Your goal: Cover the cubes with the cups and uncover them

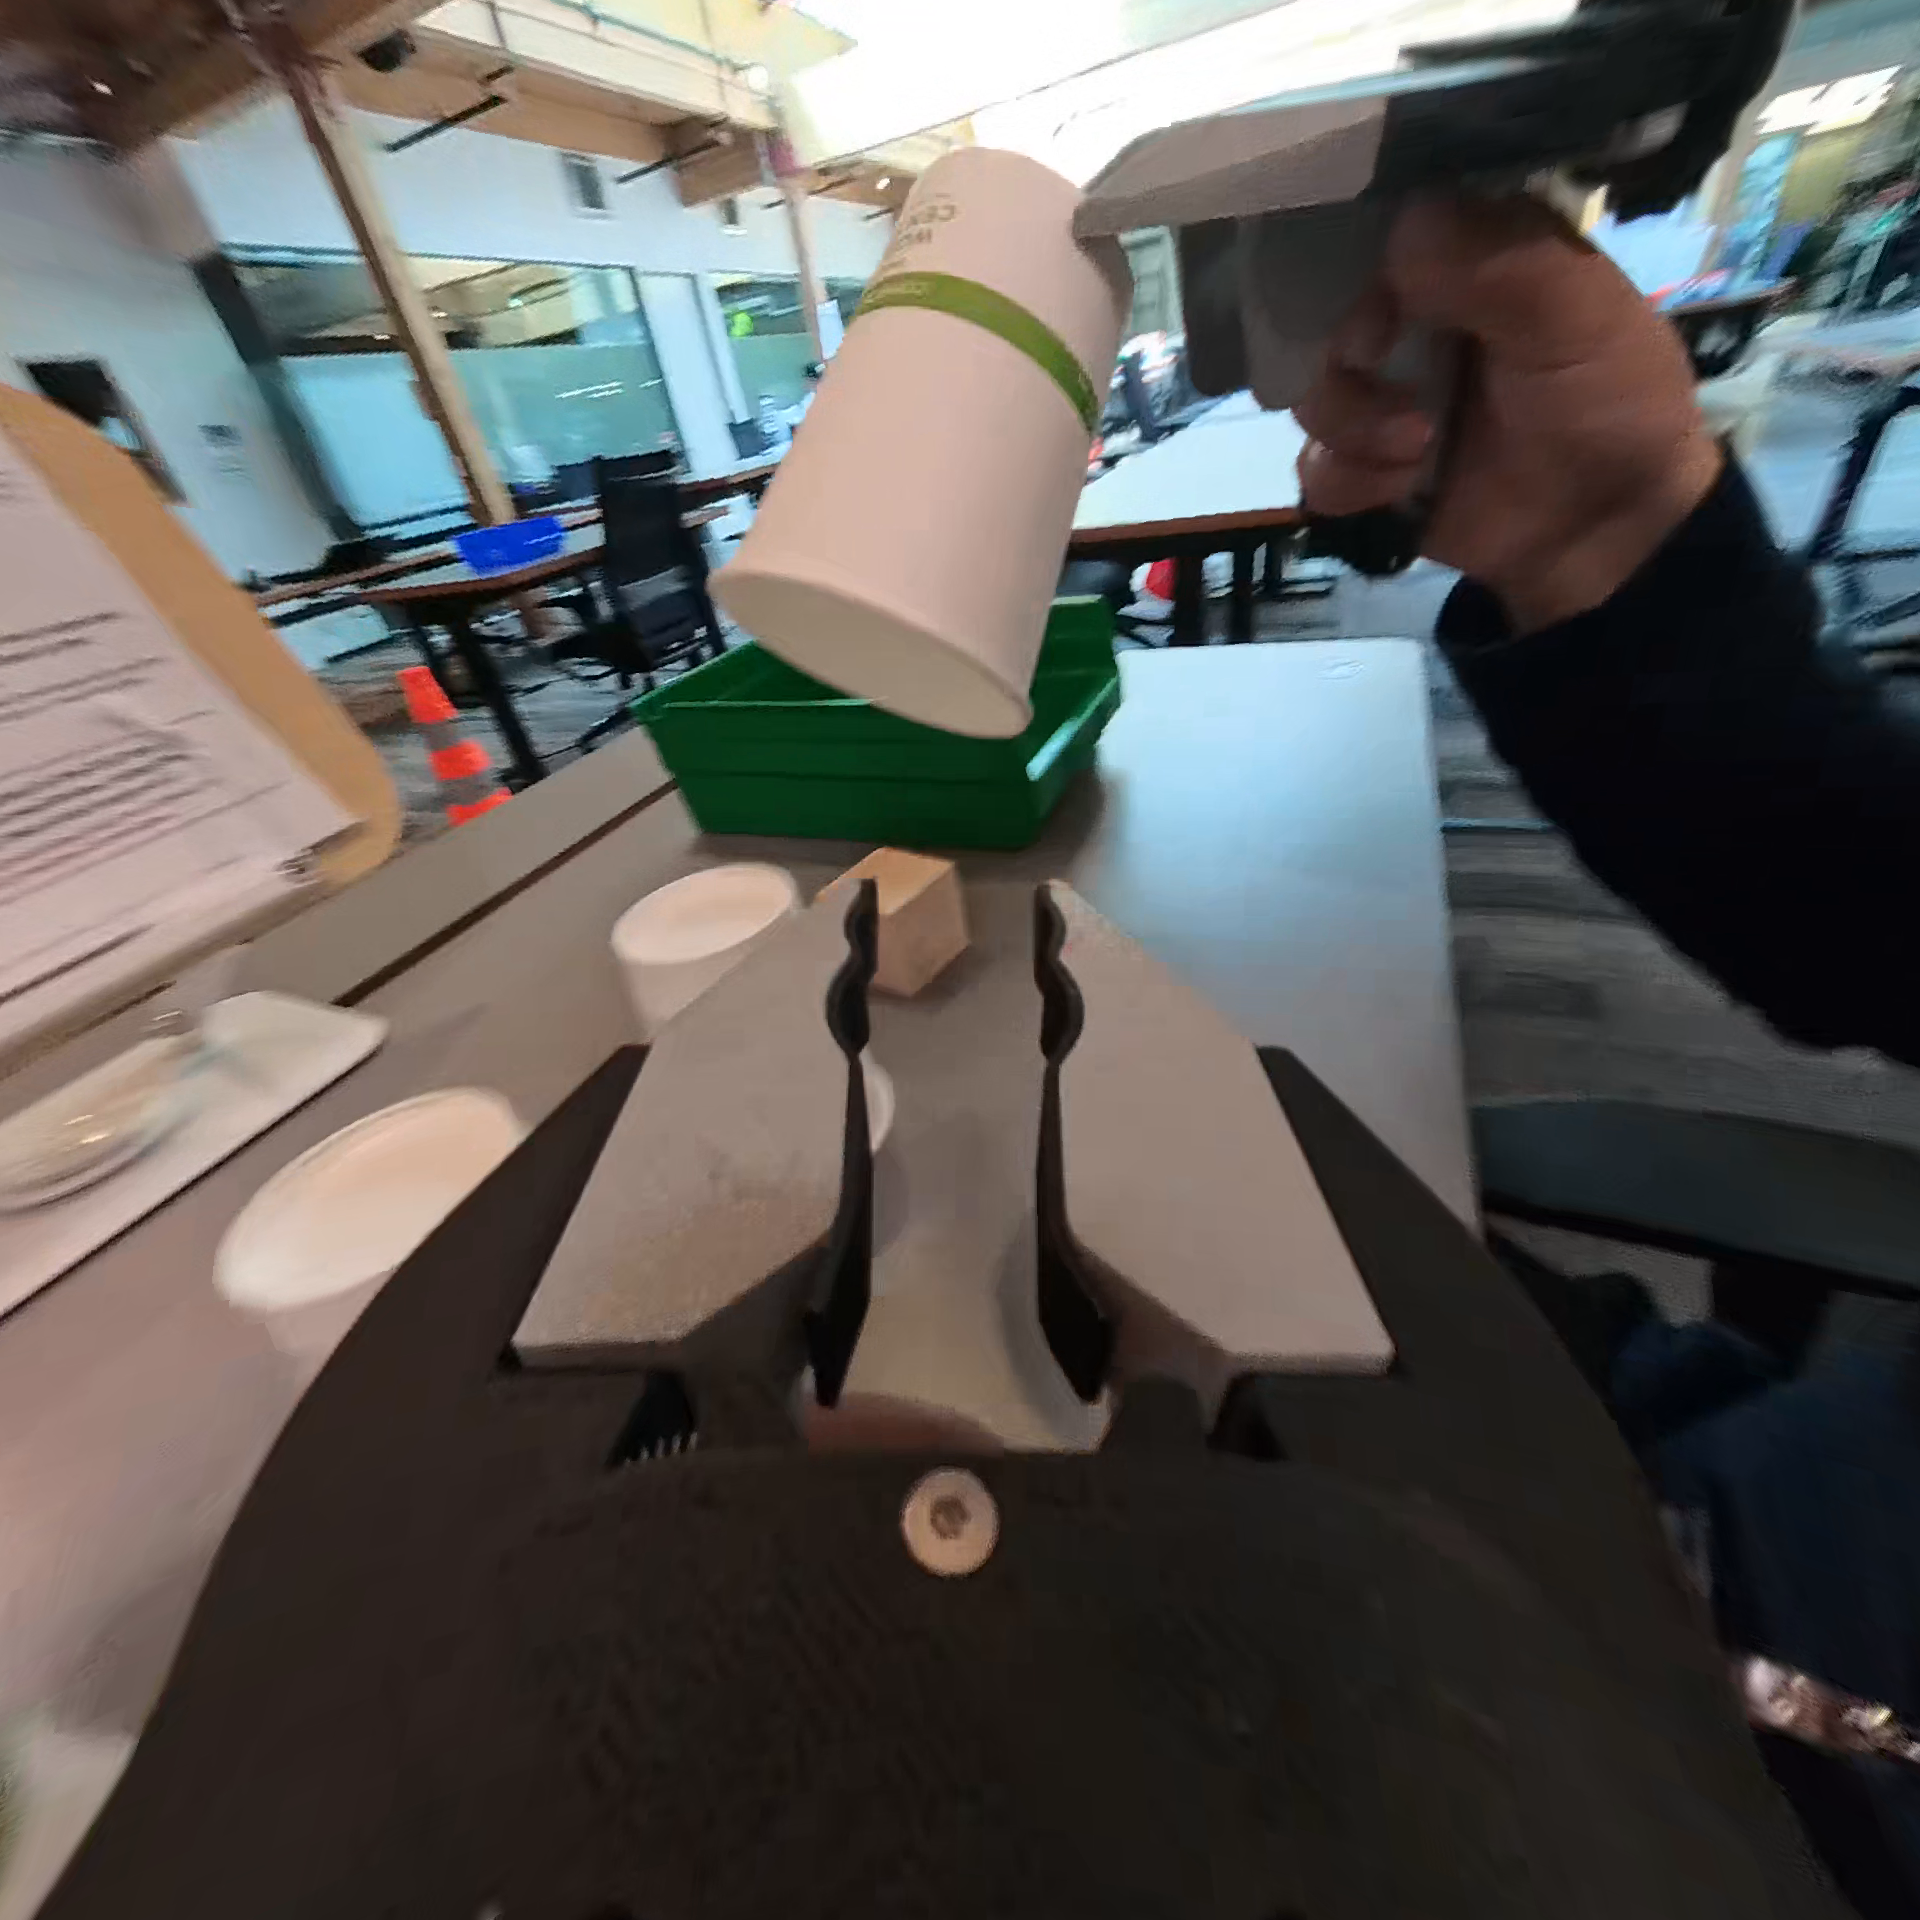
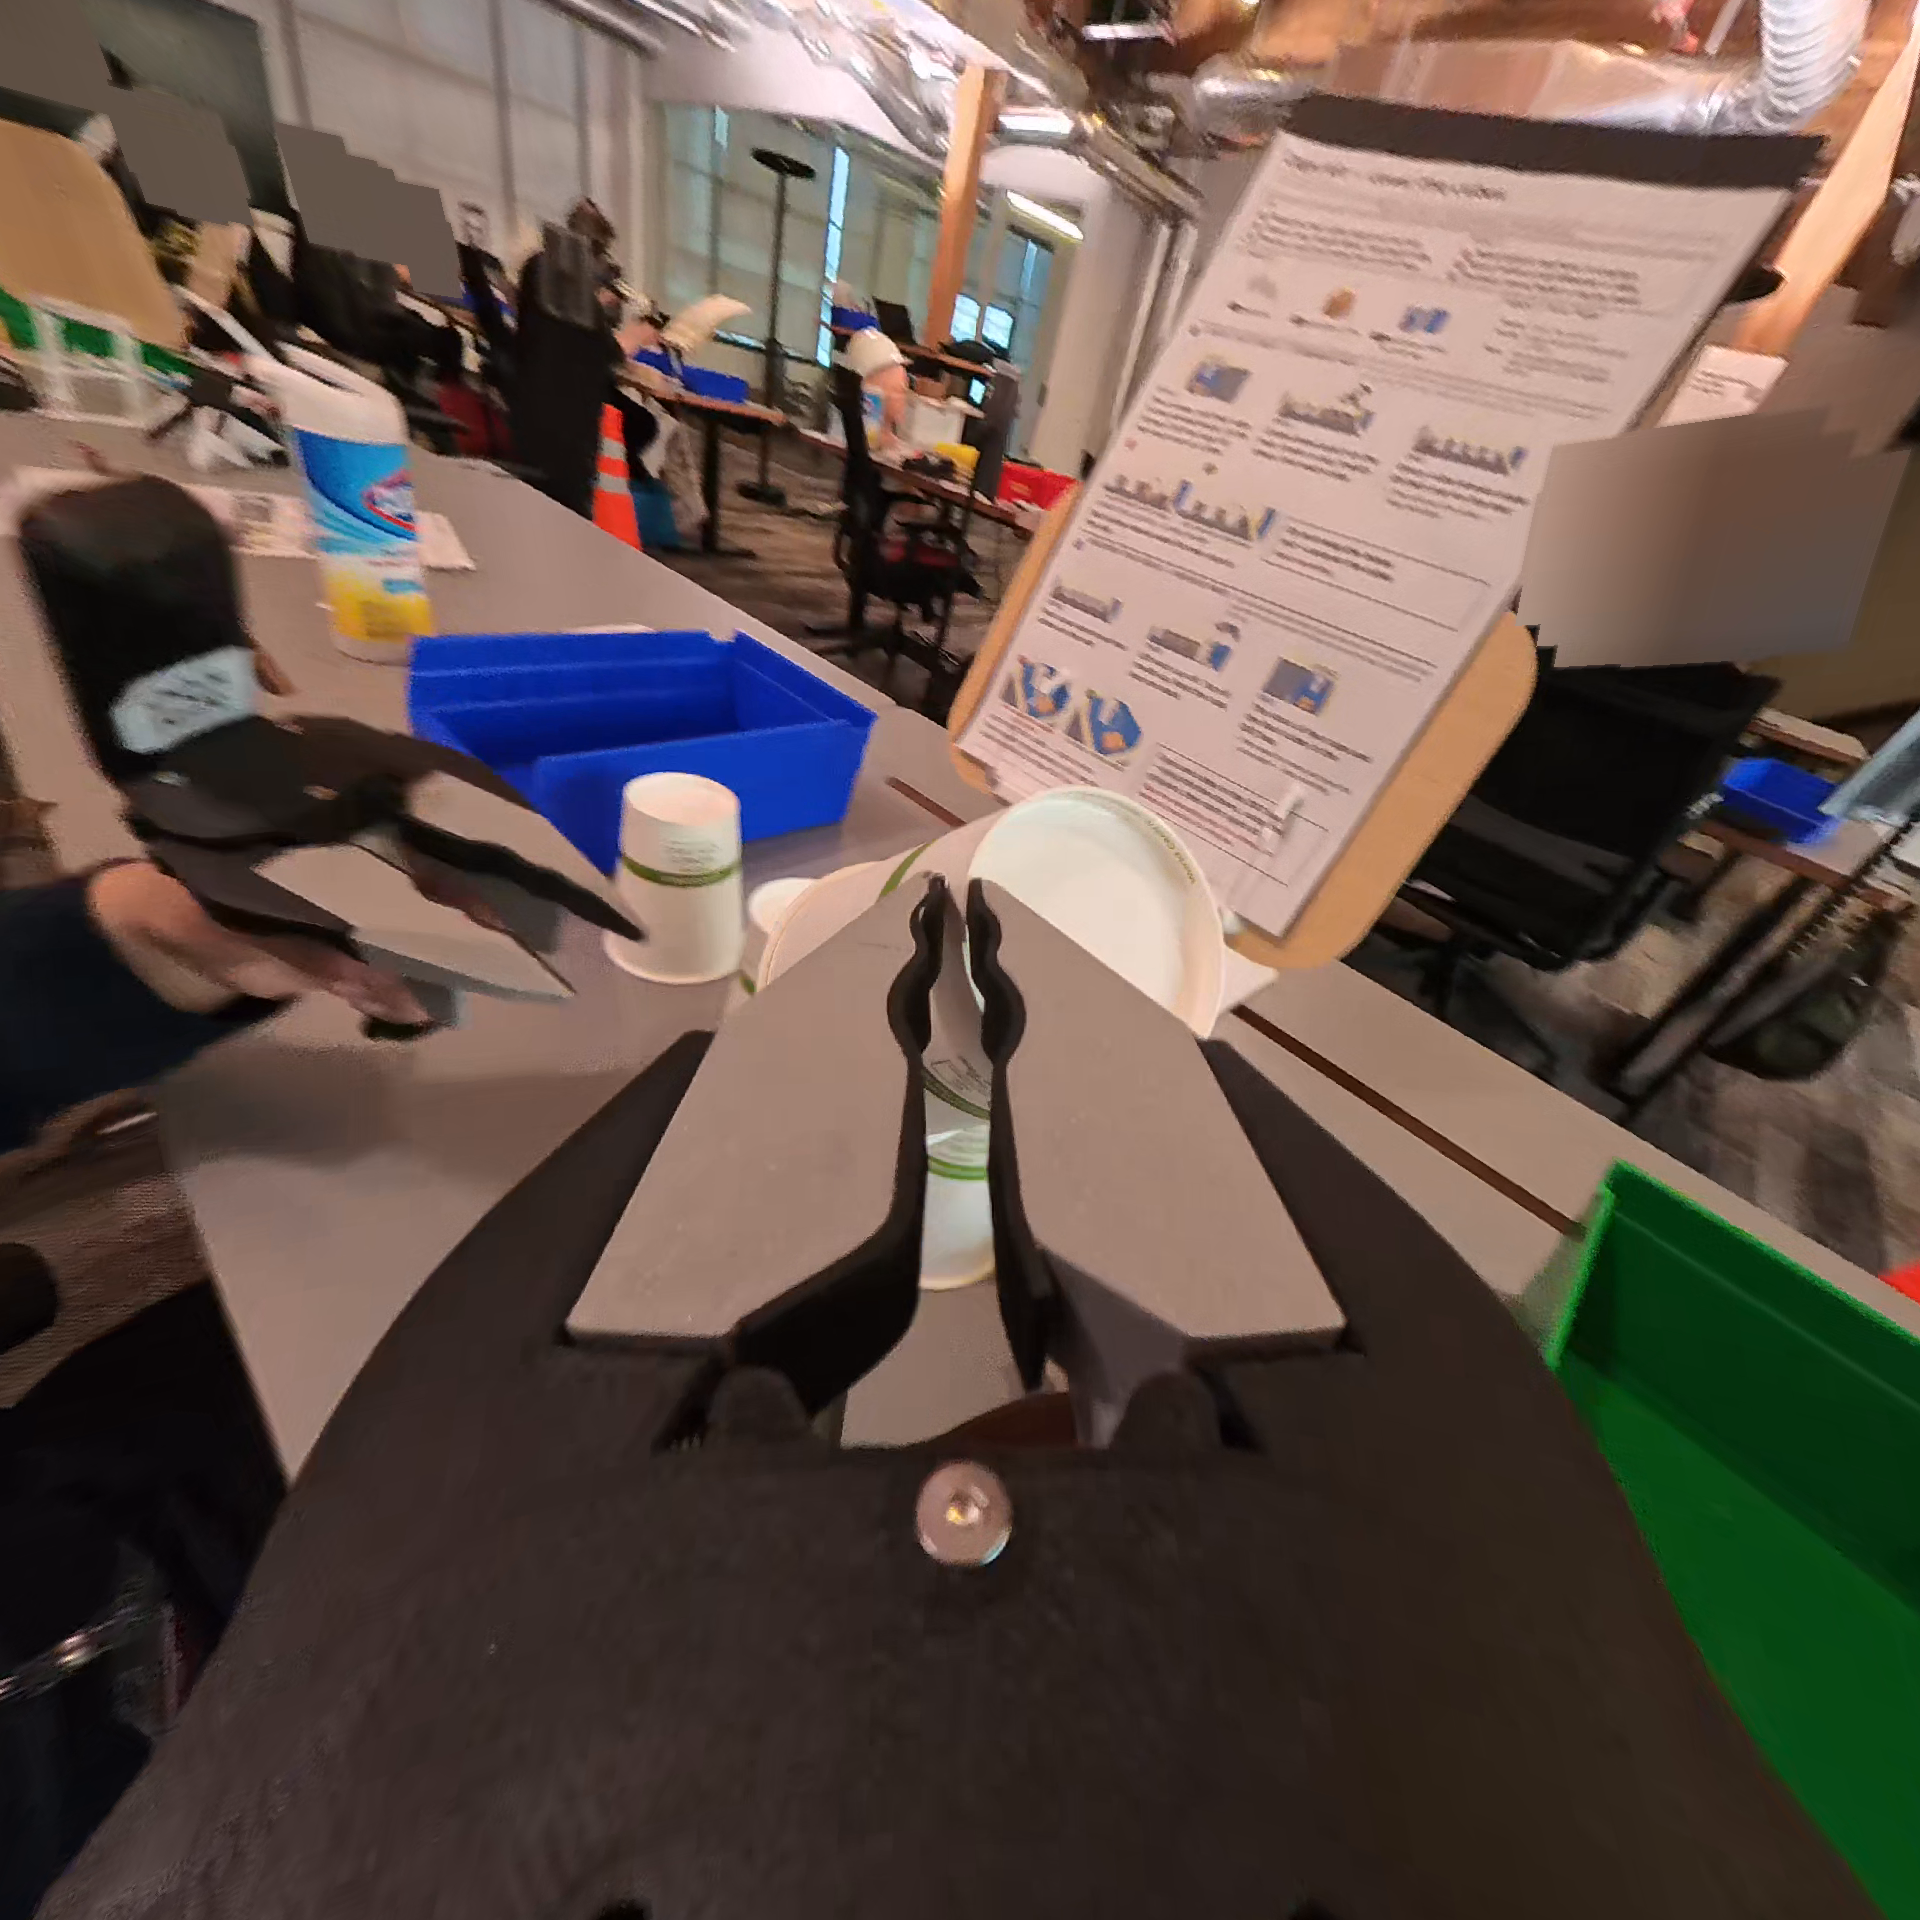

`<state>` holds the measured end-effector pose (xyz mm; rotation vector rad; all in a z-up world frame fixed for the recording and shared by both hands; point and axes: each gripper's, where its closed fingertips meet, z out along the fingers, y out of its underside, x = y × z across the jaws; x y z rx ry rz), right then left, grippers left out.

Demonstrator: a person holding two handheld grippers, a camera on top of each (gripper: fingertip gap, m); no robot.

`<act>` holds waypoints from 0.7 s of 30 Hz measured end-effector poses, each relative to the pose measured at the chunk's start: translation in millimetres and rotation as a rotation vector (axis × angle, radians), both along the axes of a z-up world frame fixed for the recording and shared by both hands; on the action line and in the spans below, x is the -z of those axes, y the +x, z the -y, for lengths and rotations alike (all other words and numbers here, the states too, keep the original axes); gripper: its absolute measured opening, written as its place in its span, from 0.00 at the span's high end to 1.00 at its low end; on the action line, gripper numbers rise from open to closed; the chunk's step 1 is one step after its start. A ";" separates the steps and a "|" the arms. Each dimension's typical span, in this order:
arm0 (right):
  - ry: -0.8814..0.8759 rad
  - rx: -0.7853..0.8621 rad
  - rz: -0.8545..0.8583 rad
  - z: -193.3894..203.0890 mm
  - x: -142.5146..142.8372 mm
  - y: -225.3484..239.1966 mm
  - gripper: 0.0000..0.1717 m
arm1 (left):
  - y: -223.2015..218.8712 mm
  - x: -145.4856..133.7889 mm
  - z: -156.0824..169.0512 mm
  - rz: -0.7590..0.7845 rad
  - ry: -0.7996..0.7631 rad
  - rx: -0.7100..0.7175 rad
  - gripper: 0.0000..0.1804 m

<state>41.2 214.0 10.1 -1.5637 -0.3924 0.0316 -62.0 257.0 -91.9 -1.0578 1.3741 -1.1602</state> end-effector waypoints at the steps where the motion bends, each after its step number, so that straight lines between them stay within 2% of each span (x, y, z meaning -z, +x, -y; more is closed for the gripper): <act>1: 0.010 -0.028 -0.009 4.5 -1.5 -7.7 1.00 | 7.4 -2.0 7.3 0.010 -0.036 0.030 0.85; 4: 0.034 -0.100 -0.029 18.0 -0.8 -25.8 0.99 | 22.4 -12.0 22.0 0.042 -0.163 0.122 0.85; 8: 0.025 -0.086 -0.034 23.9 15.2 -26.1 0.99 | 27.4 -33.7 30.4 0.100 -0.336 0.226 0.85; 9: 0.034 -0.087 -0.043 25.7 17.5 -24.4 0.99 | 29.0 -35.6 26.9 0.098 -0.360 0.221 0.90; 11: 0.024 -0.114 -0.085 30.2 22.3 -22.6 1.00 | 31.5 -36.2 24.6 0.067 -0.404 0.244 0.94; 16: 0.001 -0.137 -0.140 33.2 34.6 -13.1 1.00 | 42.3 -28.6 22.4 0.001 -0.413 0.245 0.94; 21: -0.055 -0.155 -0.162 30.9 54.8 -5.0 1.00 | 45.5 -25.8 16.7 -0.025 -0.417 0.277 0.99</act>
